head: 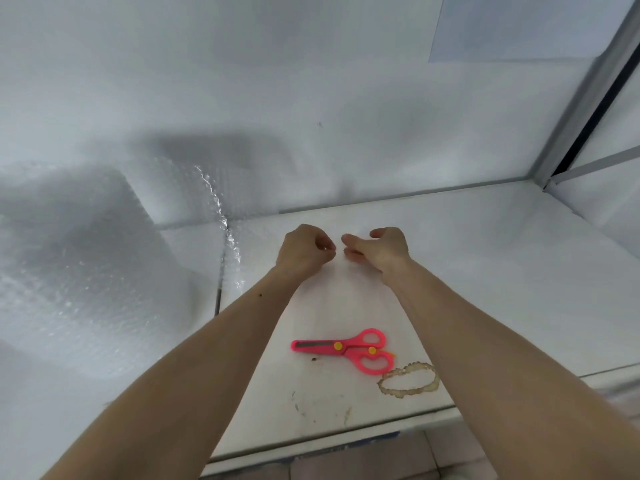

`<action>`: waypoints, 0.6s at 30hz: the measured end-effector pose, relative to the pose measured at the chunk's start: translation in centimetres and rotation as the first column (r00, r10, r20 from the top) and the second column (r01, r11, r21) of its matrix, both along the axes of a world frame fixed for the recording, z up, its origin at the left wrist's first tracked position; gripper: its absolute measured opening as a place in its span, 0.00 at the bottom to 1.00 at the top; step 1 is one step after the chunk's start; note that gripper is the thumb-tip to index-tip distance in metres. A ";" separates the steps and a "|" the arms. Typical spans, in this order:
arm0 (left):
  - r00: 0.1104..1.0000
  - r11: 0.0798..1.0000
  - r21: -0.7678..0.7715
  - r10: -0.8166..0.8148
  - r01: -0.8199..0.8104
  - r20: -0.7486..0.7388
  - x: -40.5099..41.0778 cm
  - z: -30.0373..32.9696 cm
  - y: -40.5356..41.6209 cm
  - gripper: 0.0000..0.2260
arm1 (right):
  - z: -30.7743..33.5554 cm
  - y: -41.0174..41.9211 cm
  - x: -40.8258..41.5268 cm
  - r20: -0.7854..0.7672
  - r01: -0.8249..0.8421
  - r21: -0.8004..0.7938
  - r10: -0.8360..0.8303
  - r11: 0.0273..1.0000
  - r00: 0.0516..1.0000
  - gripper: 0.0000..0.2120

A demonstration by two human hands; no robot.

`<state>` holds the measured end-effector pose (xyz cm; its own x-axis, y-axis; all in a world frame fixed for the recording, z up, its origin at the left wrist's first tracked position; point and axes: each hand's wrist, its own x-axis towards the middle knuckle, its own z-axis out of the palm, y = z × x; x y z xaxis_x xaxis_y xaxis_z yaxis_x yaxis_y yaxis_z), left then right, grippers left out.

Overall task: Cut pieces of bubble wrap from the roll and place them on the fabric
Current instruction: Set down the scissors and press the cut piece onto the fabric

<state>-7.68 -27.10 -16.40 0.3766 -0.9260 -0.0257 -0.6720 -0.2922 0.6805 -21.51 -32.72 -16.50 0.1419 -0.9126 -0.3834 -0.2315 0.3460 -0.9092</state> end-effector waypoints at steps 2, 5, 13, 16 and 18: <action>0.998 1.000 -0.010 -0.015 0.015 -0.056 -0.2 0.3 0.3 0.04 | -0.2 -0.1 0.1 0.098 0.028 0.033 -0.031 0.999 0.995 0.32; 0.992 1.000 0.017 -0.022 0.024 -0.124 -0.3 0.6 0.6 0.04 | -0.4 -0.1 0.2 0.098 0.085 -0.059 -0.079 0.995 0.992 0.30; 0.808 0.988 0.124 0.147 -0.092 -0.571 -0.2 0.6 1.2 0.05 | -0.7 1.5 -0.9 -0.369 -0.217 -0.551 -0.002 0.806 0.929 0.14; 0.673 0.981 0.159 0.192 -0.111 -0.714 -0.7 1.0 1.2 0.01 | -0.9 2.2 -1.2 -0.523 -0.410 -0.637 0.024 0.653 0.852 0.16; 0.628 0.972 0.186 0.234 -0.142 -0.742 -0.9 1.1 0.7 0.04 | -1.0 2.5 -1.5 -0.590 -0.509 -0.652 0.046 0.561 0.806 0.17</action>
